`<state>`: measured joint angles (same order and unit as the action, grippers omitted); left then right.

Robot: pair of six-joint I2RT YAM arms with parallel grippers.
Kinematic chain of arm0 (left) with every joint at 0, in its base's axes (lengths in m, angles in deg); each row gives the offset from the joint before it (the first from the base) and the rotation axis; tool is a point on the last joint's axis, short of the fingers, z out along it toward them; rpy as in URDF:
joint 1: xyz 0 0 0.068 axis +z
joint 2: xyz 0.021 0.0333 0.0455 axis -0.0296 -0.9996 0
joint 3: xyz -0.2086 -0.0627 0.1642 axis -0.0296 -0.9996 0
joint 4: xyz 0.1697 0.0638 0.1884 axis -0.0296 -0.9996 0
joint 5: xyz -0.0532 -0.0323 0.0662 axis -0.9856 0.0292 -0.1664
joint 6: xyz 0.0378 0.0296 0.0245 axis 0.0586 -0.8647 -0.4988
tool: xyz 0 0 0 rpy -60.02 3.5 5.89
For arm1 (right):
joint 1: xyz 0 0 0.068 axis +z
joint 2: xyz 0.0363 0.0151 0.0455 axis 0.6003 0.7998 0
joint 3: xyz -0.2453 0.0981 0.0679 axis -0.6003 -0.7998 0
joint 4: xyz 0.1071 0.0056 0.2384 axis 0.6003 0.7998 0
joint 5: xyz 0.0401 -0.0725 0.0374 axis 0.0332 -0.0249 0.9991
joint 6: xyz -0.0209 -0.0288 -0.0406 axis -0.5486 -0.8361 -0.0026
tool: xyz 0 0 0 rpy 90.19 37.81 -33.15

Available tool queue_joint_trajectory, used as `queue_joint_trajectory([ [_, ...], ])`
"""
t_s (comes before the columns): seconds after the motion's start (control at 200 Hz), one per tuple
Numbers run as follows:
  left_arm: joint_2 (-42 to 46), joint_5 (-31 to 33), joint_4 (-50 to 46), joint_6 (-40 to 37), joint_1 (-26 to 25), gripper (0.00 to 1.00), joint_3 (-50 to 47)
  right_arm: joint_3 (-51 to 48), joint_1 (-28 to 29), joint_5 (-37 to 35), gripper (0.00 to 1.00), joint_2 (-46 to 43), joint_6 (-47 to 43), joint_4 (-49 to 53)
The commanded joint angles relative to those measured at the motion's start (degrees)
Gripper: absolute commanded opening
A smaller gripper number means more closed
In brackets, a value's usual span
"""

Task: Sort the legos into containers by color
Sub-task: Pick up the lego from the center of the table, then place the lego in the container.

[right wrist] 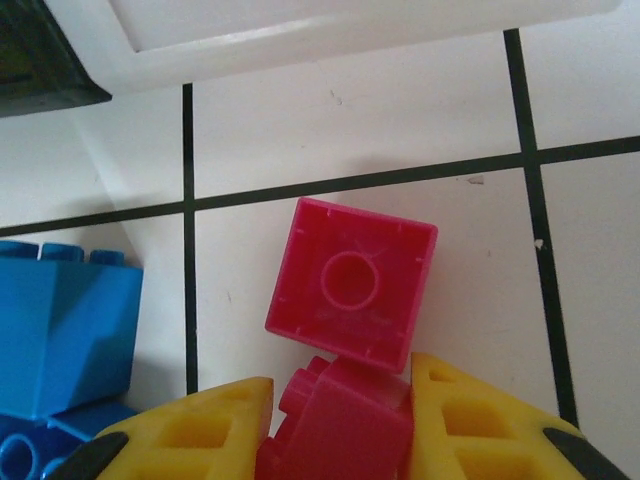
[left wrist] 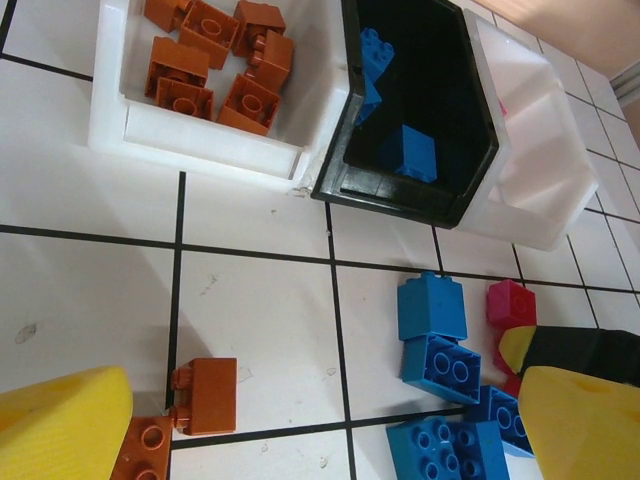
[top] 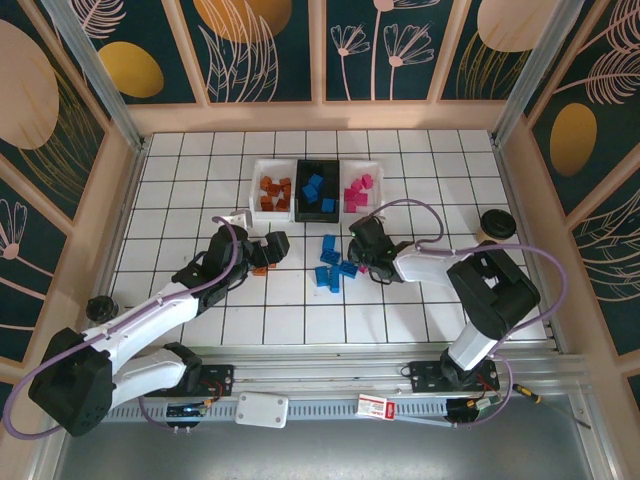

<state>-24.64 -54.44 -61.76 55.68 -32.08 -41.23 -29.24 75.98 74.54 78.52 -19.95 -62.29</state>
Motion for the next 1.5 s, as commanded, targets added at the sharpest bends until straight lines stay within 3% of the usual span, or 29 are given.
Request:
queue_joint_trajectory([
  [0.0,-0.4,0.8,1.3,-0.4,-0.1,0.99,-1.2,-2.2,0.4,-1.9,0.21,-4.3,-0.9,-0.2],
  [0.35,-1.4,0.1,2.0,-0.1,-0.1,0.99,-2.5,-8.9,0.2,-2.5,0.15,-18.3,-2.3,2.7],
  [0.586,-2.0,-0.5,1.9,0.0,-0.1,0.99,-2.4,-4.2,-0.9,0.7,0.12,-24.3,-6.3,3.2],
  [0.746,-3.1,-1.3,1.8,0.2,-0.1,0.99,-1.8,5.0,-4.8,4.2,0.13,-16.6,-10.2,-0.9],
  [0.986,-3.3,-2.9,0.5,0.4,-0.1,0.99,-1.6,20.6,-10.7,7.4,0.13,3.0,-12.3,-3.0],
  [1.111,-2.4,-2.9,-1.0,0.2,-0.1,0.99,-1.8,27.8,-12.4,8.5,0.23,10.4,-12.8,-1.1],
  [1.181,-1.8,-2.6,-1.7,0.2,-0.1,0.99,-2.0,31.3,-13.1,9.2,0.47,13.4,-13.0,0.9],
  [1.236,-1.3,-2.3,-2.3,0.0,-0.1,0.99,-2.0,33.1,-13.1,8.6,0.54,14.2,-13.7,2.1],
  [1.492,-0.7,-1.4,-3.1,0.2,0.0,0.99,-2.1,24.0,-10.7,8.9,0.60,4.2,-13.0,0.9],
])
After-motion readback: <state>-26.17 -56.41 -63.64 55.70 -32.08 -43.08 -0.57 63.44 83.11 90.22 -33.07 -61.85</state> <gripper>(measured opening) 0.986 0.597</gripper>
